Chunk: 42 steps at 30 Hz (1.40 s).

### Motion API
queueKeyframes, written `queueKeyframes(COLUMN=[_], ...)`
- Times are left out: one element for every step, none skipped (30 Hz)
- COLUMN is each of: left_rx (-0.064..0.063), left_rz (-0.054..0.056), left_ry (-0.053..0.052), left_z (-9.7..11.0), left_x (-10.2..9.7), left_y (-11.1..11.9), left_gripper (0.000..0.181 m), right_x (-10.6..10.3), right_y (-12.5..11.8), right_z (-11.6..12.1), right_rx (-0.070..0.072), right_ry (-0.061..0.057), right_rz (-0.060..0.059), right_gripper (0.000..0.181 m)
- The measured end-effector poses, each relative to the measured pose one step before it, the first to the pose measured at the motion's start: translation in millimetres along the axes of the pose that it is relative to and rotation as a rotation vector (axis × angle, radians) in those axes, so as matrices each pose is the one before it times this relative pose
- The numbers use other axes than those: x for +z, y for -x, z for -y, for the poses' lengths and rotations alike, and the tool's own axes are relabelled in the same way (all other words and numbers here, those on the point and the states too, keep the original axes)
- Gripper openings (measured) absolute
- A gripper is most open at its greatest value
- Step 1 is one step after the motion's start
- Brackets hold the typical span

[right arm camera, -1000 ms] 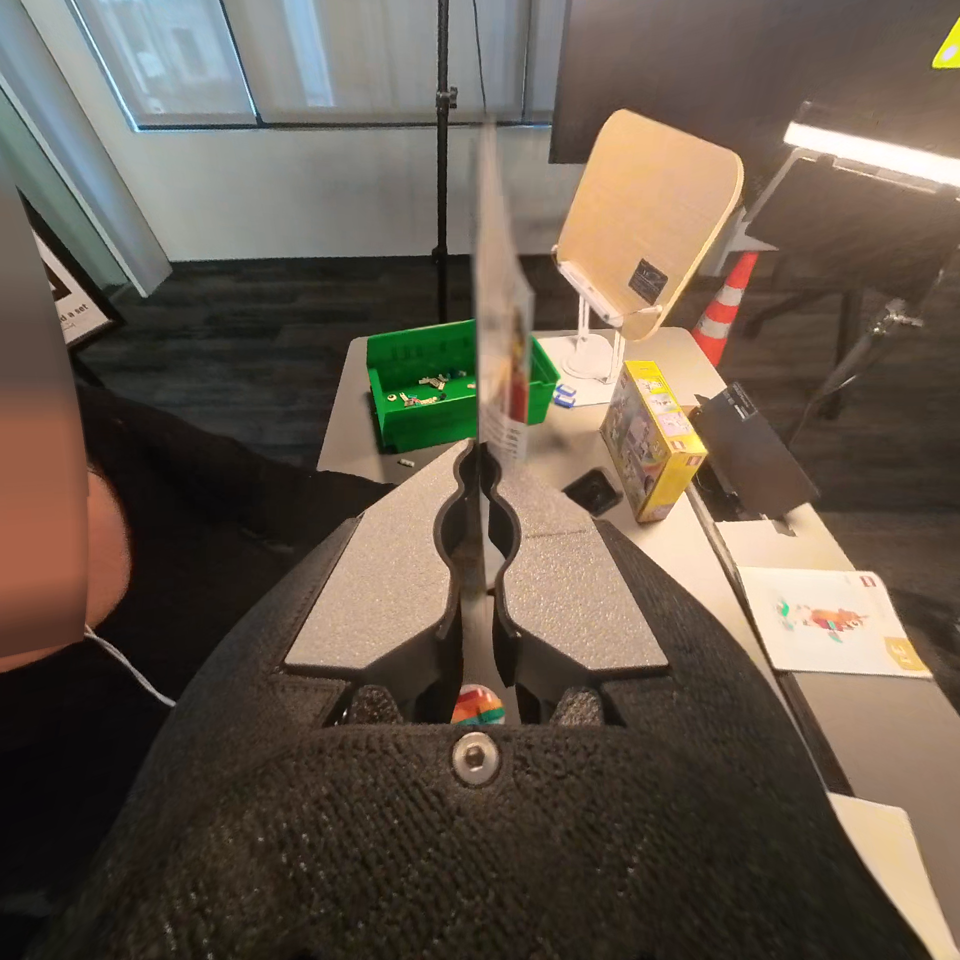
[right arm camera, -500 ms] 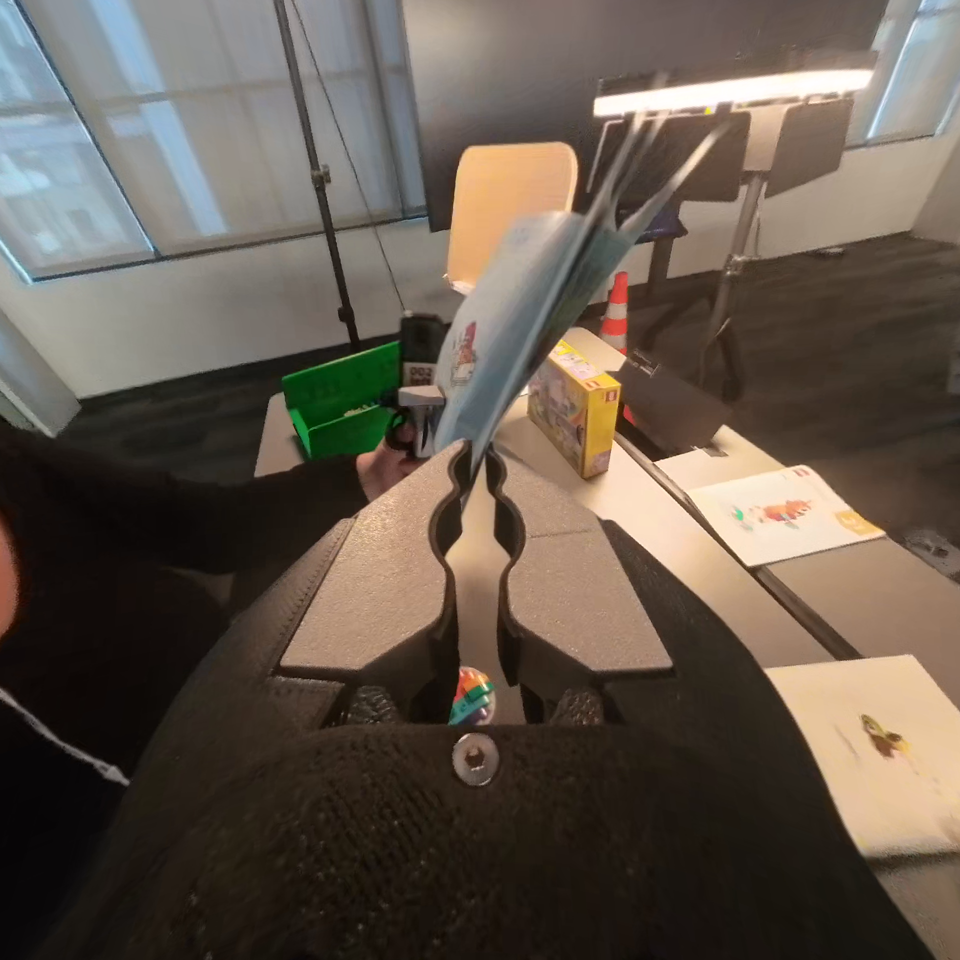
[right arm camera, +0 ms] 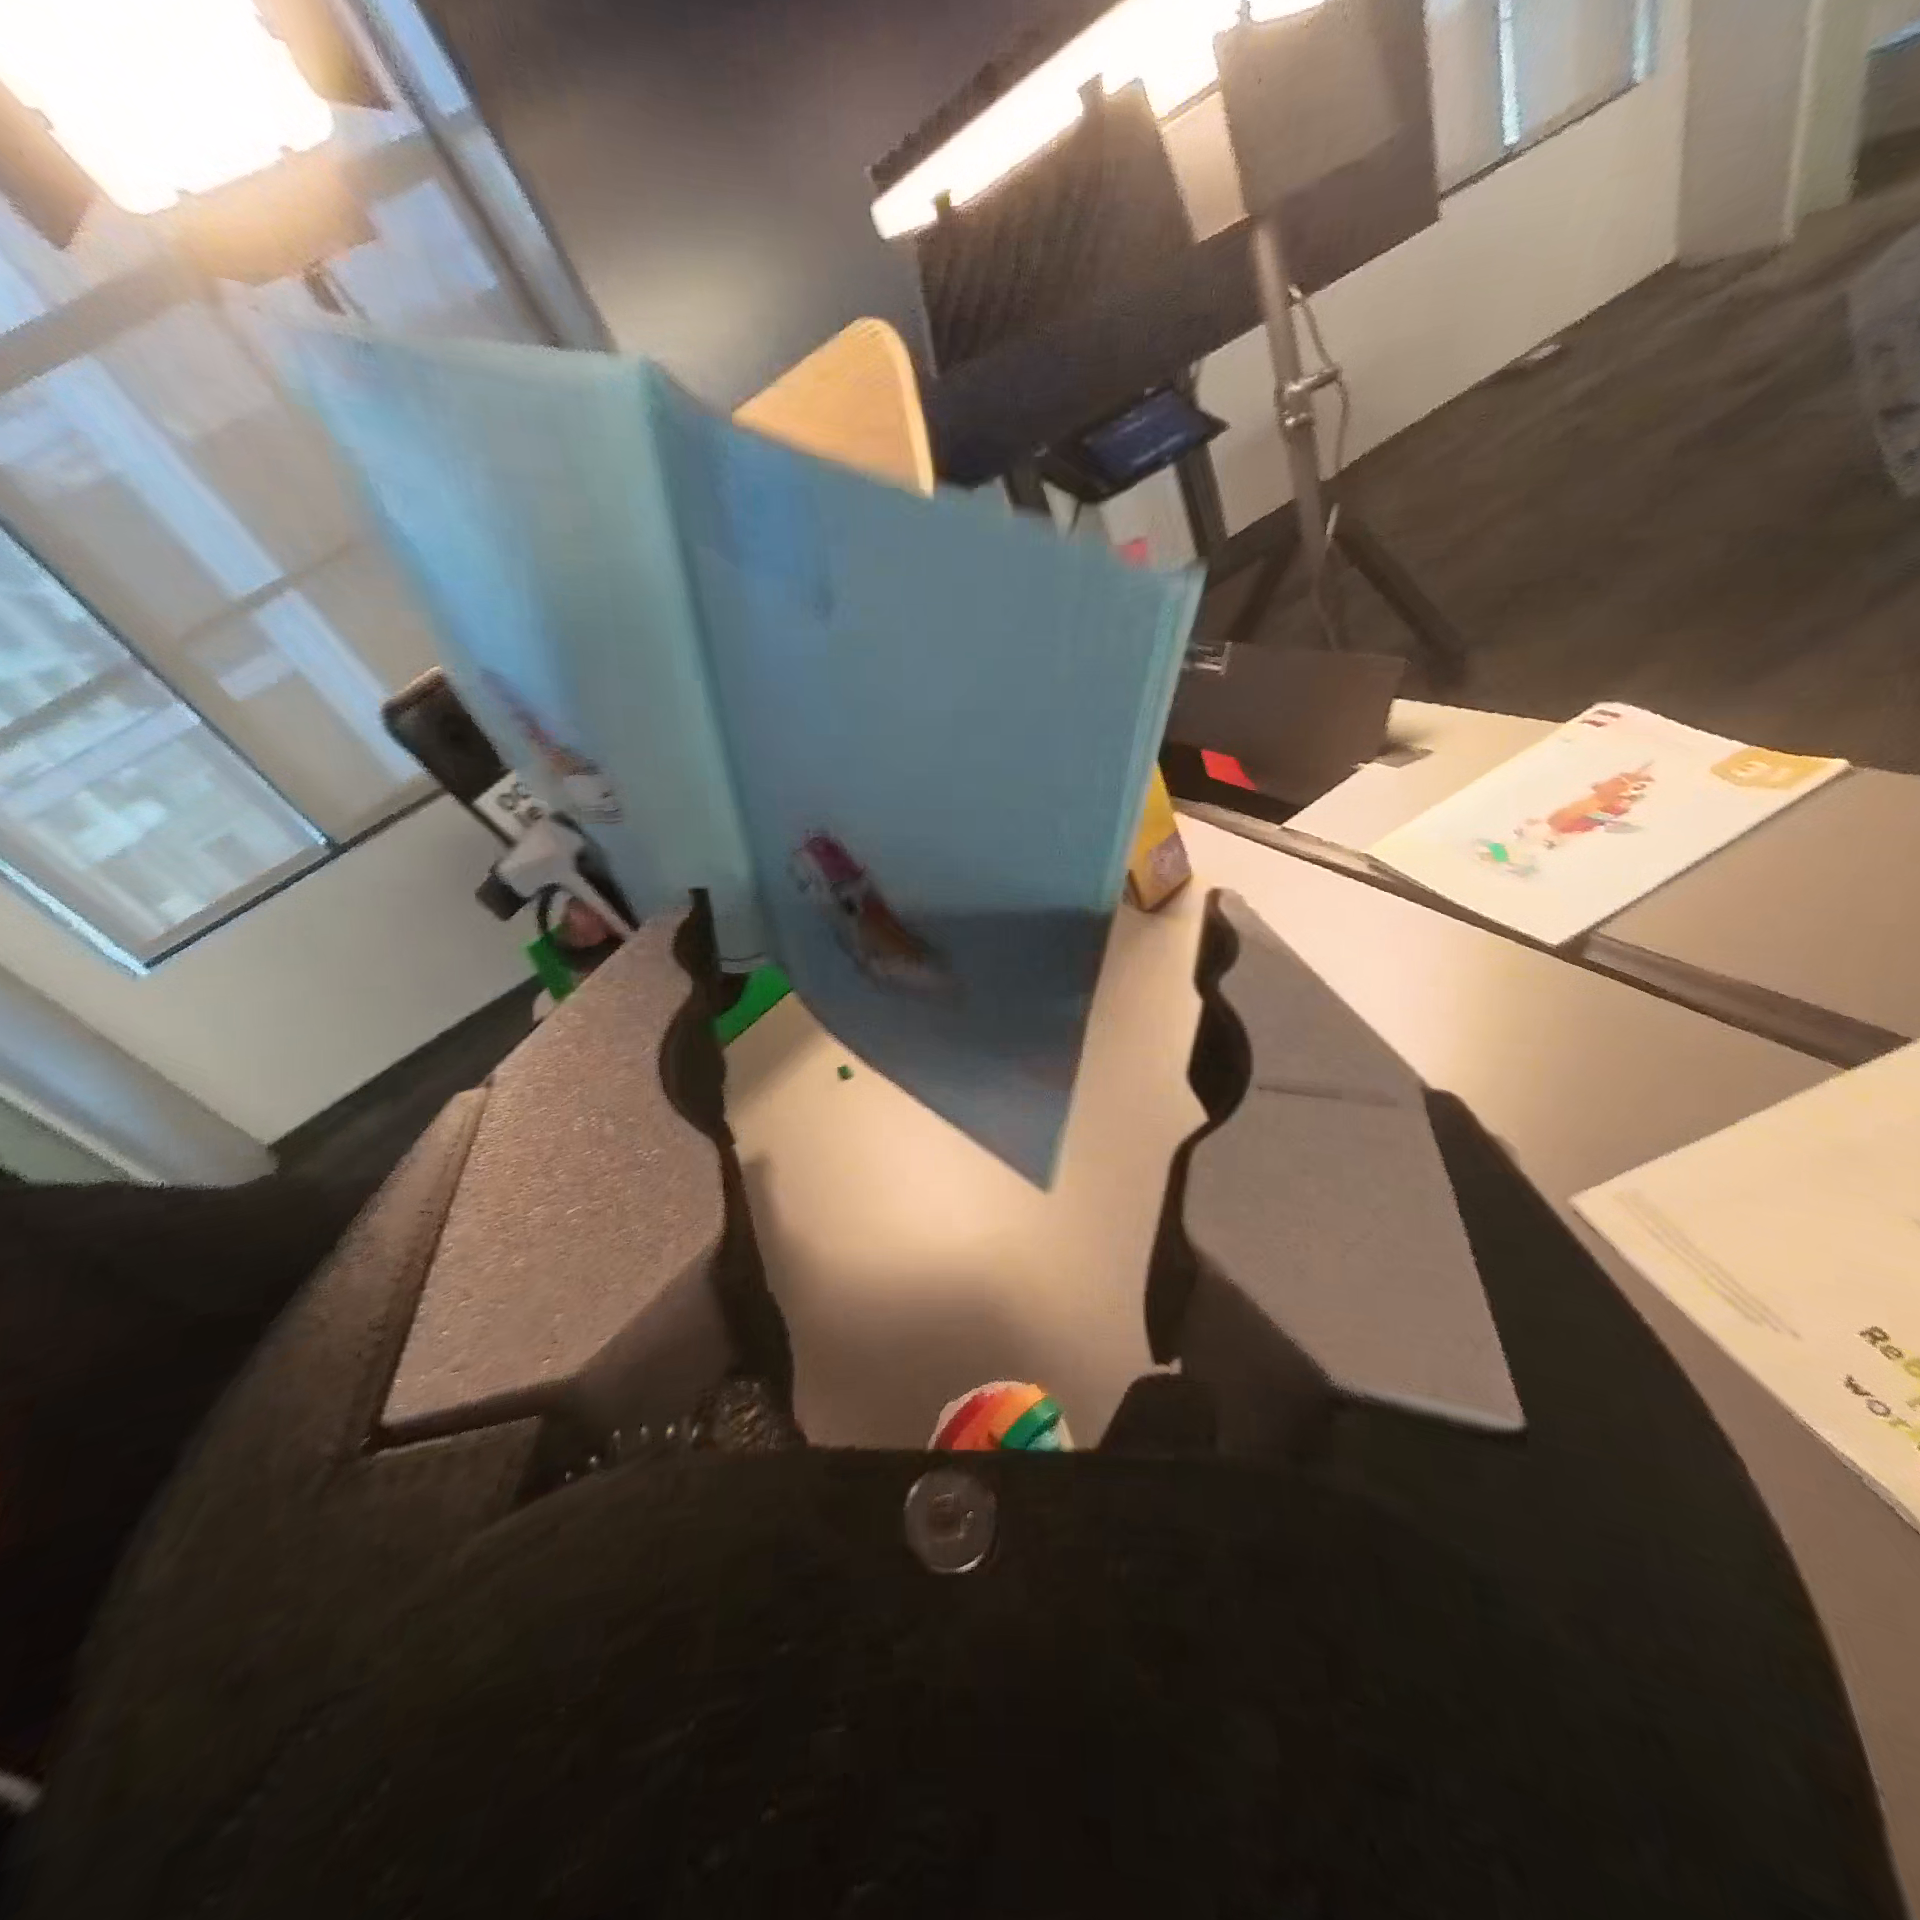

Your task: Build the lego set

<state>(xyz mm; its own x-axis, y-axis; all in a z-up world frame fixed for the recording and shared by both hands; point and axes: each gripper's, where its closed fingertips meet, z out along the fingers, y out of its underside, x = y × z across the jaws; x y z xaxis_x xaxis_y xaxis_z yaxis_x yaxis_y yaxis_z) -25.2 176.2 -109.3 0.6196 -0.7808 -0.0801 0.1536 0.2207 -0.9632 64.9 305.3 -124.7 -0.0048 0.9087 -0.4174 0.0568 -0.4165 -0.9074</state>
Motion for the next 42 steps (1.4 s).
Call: queueKeyframes(left_rx=[-0.0007,0.0030,0.0033,0.0035,0.0030,0.0025,0.0043,0.0032,0.0054,0.0053,0.0080,0.0039,0.0005,-0.0021,-0.0051,-0.0081,-0.0036,-0.0003,0.0010,-0.0020,-0.0051,-0.0086,-0.0106,-0.0098,-0.0108,-0.0103,-0.0096,-0.0116,-0.0091,-0.0086,-0.0070,-0.0013,0.0057,0.0114,0.0117,0.0092,0.0056,0.0037,-0.0011,-0.0062,-0.0124,-0.0253], left_rz=[-0.0031,-0.0030,0.0017,0.0041,0.0074,0.0121,0.0114,0.0143,0.0198,0.0245,0.0280,0.0194,0.0169,0.0166,0.0063,0.0022,0.0025,-0.0041,-0.0073,-0.0104,-0.0078,-0.0057,-0.0034,-0.0010,-0.0001,0.0006,-0.0007,0.0021,-0.0015,-0.0023,-0.0011,-0.0019,0.0036,0.0066,0.0062,0.0056,0.0088,0.0148,0.0175,0.0120,0.0052,0.0132], left_ry=[-0.0110,-0.0056,-0.0047,-0.0108,-0.0150,-0.0128,-0.0162,-0.0172,-0.0127,-0.0104,-0.0120,-0.0111,-0.0107,-0.0073,-0.0041,-0.0081,-0.0160,-0.0159,-0.0168,-0.0184,-0.0204,-0.0190,-0.0172,-0.0170,-0.0135,-0.0113,-0.0133,-0.0151,-0.0146,-0.0111,-0.0090,-0.0009,0.0070,0.0091,0.0096,0.0118,0.0100,0.0074,0.0066,0.0065,0.0095,0.0175], left_z=[1.89,1.12,1.10,1.93,2.59,2.44,2.91,2.96,2.42,2.42,2.82,3.18,3.48,3.46,3.43,4.25,4.96,4.66,4.01,3.62,3.14,2.36,1.72,1.44,1.24,1.27,1.91,2.45,2.40,1.92,1.33,0.09,-1.23,-1.76,-1.93,-2.36,-2.12,-2.06,-2.48,-3.36,-4.81,-6.76], left_x=[-0.21,-0.12,-0.25,-0.44,-0.67,-0.63,-0.53,-0.35,0.04,0.20,0.27,0.49,0.86,1.42,1.87,2.07,1.88,2.06,2.13,2.34,2.41,2.66,2.74,2.49,2.45,2.28,1.72,1.09,0.54,0.31,-0.25,-0.53,-1.14,-1.82,-2.38,-2.88,-3.62,-4.41,-4.83,-5.43,-5.81,-5.69], left_y=[-1.45,-1.26,-0.37,0.03,0.47,1.15,0.89,1.11,1.91,2.40,2.75,1.82,1.64,2.08,1.20,0.77,0.61,-0.55,-1.45,-2.20,-1.94,-1.77,-1.38,-1.06,-0.41,0.08,0.17,0.76,0.29,0.20,0.33,0.07,0.56,0.96,0.86,0.96,1.72,2.96,3.91,3.39,3.15,5.00], left_gripper=[0.000,0.000,0.000,0.000,0.000,0.000,0.000,0.000,0.000,0.000,0.000,0.000,0.000,0.000,0.000,0.000,0.000,0.000,0.000,0.000,0.000,0.000,0.000,0.000,0.000,0.000,0.000,0.000,0.000,0.000,0.000,0.000,0.000,0.000,0.000,0.000,0.000,0.000,0.000,0.000,0.005,0.021], right_x=[2.26,2.36,2.18,1.96,2.01,1.87,2.22,2.34,2.13,1.35,0.47,-0.16,-0.54,-0.81,-0.49,0.15,1.16,2.15,2.86,3.66,4.42,5.07,4.96,4.15,3.75,3.29,2.87,1.89,1.71,1.86,1.96,2.15,2.07,1.96,2.28,2.68,2.83,2.43,1.81,1.61,1.35,1.01], right_y=[-4.26,-2.70,0.89,3.83,3.11,3.66,2.52,-1.61,-0.17,-0.40,0.29,1.18,-0.33,-0.11,1.50,1.92,2.43,3.36,0.53,-1.13,-2.48,-1.95,0.48,0.82,3.62,6.36,5.79,3.77,2.89,3.79,3.86,4.06,3.50,3.44,1.66,0.50,1.03,1.31,1.10,1.93,1.60,1.22], right_z=[-1.54,-1.43,-1.34,-1.89,-2.25,-3.68,-6.45,-8.57,-9.06,-7.82,-6.73,-6.30,-6.62,-6.44,-6.54,-6.25,-4.38,-1.98,0.00,1.72,1.27,1.29,2.92,5.12,5.83,5.28,6.38,7.73,7.19,5.91,4.54,3.51,2.87,2.46,1.71,-0.65,-1.67,0.18,1.38,2.67,3.22,3.48], right_rx=[0.0012,0.0030,0.0143,0.0355,0.0423,0.0265,0.0067,-0.0069,-0.0191,-0.0090,0.0014,0.0021,-0.0022,-0.0169,-0.0197,-0.0110,-0.0016,0.0074,0.0083,0.0049,0.0188,0.0291,0.0247,0.0152,0.0189,0.0355,0.0391,0.0226,0.0046,-0.0069,-0.0108,-0.0134,-0.0163,-0.0282,-0.0369,-0.0373,-0.0267,-0.0300,-0.0420,-0.0491,-0.0511,-0.0585], right_ry=[-0.0063,-0.0087,-0.0100,-0.0069,-0.0075,-0.0041,0.0074,0.0161,0.0147,0.0012,-0.0084,-0.0128,-0.0112,-0.0122,-0.0098,-0.0075,-0.0180,-0.0302,-0.0371,-0.0436,-0.0377,-0.0331,-0.0432,-0.0602,-0.0663,-0.0560,-0.0553,-0.0573,-0.0460,-0.0311,-0.0176,-0.0064,0.0028,0.0114,0.0225,0.0457,0.0595,0.0507,0.0479,0.0469,0.0490,0.0501], right_rz=[-0.0102,0.0000,0.0251,0.0482,0.0444,0.0427,0.0305,-0.0015,0.0045,0.0026,0.0106,0.0178,0.0076,0.0047,0.0083,0.0075,0.0083,0.0142,-0.0018,-0.0083,-0.0110,-0.0011,0.0169,0.0174,0.0323,0.0540,0.0510,0.0344,0.0228,0.0242,0.0213,0.0200,0.0111,0.0060,-0.0106,-0.0179,-0.0126,-0.0146,-0.0209,-0.0159,-0.0188,-0.0203], right_gripper=[0.098,0.102,0.103,0.104,0.106,0.105,0.106,0.106,0.107,0.107,0.107,0.108,0.107,0.107,0.106,0.105,0.104,0.104,0.103,0.103,0.103,0.103,0.103,0.099,0.093,0.088,0.082,0.076,0.071,0.065,0.059,0.044,0.029,0.011,0.000,0.000,0.000,0.000,0.000,0.000,0.000,0.000])
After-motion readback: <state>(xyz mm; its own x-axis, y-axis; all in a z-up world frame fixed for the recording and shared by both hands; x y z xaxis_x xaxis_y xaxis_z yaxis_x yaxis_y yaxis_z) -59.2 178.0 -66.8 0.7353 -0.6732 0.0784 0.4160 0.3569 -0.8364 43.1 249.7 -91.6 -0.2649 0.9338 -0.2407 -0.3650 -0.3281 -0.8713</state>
